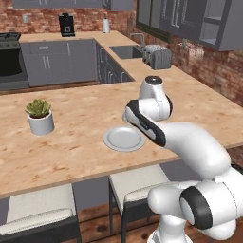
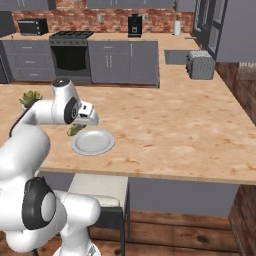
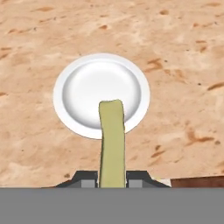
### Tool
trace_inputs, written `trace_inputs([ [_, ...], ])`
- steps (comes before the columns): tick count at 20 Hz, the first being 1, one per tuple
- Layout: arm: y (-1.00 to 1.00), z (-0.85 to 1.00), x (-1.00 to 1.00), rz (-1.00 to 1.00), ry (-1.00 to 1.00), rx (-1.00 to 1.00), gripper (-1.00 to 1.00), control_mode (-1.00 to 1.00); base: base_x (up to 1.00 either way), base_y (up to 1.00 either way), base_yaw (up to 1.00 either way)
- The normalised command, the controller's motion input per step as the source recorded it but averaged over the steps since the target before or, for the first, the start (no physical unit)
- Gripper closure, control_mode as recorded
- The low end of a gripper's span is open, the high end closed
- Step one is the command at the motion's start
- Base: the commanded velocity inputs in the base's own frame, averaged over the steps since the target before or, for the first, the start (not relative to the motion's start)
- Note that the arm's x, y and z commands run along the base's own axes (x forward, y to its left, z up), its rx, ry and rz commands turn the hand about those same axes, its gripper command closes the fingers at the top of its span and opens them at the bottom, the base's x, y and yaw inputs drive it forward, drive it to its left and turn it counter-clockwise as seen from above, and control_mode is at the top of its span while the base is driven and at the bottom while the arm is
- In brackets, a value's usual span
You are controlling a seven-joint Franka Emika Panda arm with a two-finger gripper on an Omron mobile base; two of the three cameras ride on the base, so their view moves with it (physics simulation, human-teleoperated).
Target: Retrieve the butter from the fridge and place it on a plate on the dining table. Then retrieve the butter knife by the fridge and place it near the plate.
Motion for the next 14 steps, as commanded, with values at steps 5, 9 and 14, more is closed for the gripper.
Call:
trace_inputs([
  [5, 0.03, -0.26, 0.57, 0.0, 0.04, 0.0, 1.0, -1.0, 0.0, 0.0, 0.0],
  [9, 0.0, -0.34, 0.19, 0.0, 0.0, 0.0, 1.0, -1.0, 0.0, 0.0, 0.0],
  [14, 0.0, -0.34, 0.0, 0.0, -0.04, 0.0, 1.0, -1.0, 0.0, 0.0, 0.0],
])
